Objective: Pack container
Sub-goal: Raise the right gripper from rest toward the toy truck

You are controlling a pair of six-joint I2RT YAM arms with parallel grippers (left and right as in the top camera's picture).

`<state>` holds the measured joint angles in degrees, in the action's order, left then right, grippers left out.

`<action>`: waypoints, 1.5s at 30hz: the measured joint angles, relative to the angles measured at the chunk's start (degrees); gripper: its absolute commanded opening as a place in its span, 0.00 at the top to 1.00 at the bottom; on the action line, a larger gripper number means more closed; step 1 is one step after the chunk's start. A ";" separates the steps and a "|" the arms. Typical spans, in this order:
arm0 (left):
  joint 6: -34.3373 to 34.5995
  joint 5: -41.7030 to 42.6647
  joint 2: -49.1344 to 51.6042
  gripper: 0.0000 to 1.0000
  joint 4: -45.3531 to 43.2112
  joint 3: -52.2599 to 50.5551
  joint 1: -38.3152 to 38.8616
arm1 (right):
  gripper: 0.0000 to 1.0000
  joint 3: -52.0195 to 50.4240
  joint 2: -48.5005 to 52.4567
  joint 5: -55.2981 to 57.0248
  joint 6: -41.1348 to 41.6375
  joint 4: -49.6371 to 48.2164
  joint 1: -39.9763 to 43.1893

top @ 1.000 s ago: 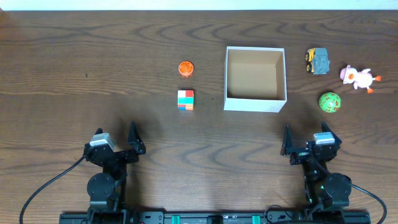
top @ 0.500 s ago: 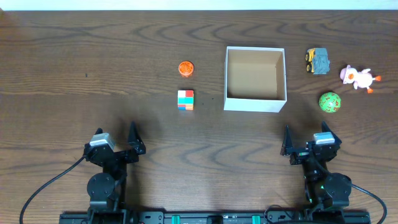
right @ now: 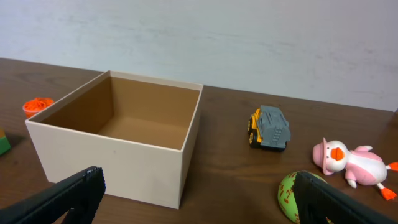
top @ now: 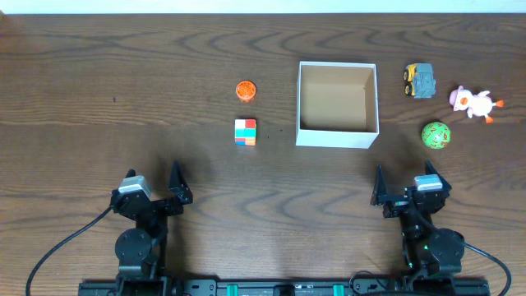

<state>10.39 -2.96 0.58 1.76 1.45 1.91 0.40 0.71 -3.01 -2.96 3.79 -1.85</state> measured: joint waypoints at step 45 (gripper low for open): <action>0.00 -0.02 0.00 0.02 0.00 0.00 0.00 | 0.01 0.00 0.00 -1.95 0.04 -12.15 0.00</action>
<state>10.39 -2.98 0.58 1.76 1.45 1.91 0.40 0.71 -4.95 -2.92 -8.36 -1.85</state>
